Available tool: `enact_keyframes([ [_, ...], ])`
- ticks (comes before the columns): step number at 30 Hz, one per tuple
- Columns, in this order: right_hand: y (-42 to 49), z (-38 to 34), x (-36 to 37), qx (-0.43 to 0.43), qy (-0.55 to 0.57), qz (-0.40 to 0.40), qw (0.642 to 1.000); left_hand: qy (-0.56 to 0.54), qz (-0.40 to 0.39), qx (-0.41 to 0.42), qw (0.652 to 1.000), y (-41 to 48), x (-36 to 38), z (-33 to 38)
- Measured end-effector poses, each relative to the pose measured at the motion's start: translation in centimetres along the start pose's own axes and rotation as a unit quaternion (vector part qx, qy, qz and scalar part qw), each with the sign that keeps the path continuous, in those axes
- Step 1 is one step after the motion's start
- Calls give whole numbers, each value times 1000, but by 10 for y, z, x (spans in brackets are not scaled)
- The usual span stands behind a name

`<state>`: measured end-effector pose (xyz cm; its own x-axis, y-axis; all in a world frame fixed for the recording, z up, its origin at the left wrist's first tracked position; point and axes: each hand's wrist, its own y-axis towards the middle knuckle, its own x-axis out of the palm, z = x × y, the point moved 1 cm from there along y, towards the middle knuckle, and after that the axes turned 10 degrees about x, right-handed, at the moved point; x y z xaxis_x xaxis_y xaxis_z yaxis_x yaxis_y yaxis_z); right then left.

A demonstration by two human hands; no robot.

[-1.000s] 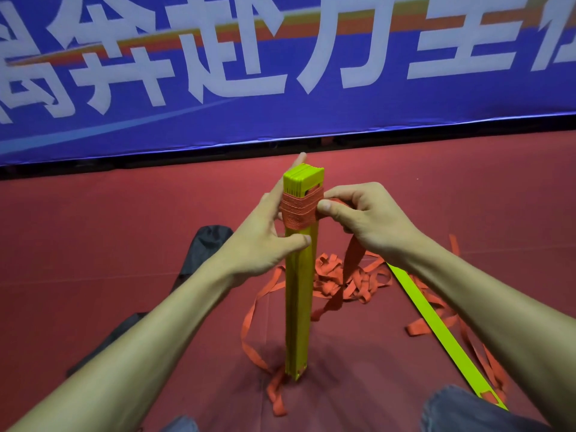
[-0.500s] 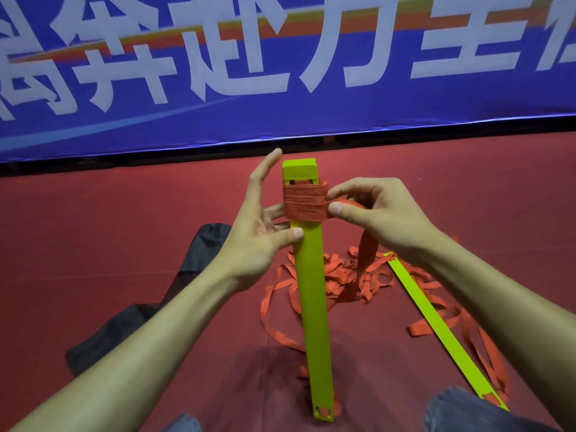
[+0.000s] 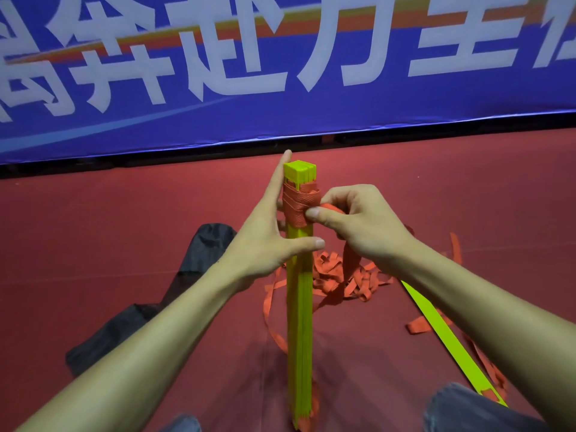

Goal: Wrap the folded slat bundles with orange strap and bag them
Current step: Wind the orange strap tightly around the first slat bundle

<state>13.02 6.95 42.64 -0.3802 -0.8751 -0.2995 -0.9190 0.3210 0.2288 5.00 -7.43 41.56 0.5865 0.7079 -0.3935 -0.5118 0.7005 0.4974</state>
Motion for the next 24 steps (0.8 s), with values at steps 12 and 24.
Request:
enact_keyframes([
  [12,8,0,-10,-42,-66,23,997,-91,102,-39,990,-1,-6,-4],
  [24,10,8,-18,-39,-34,31,998,-241,13,-20,970,-7,-5,-7],
])
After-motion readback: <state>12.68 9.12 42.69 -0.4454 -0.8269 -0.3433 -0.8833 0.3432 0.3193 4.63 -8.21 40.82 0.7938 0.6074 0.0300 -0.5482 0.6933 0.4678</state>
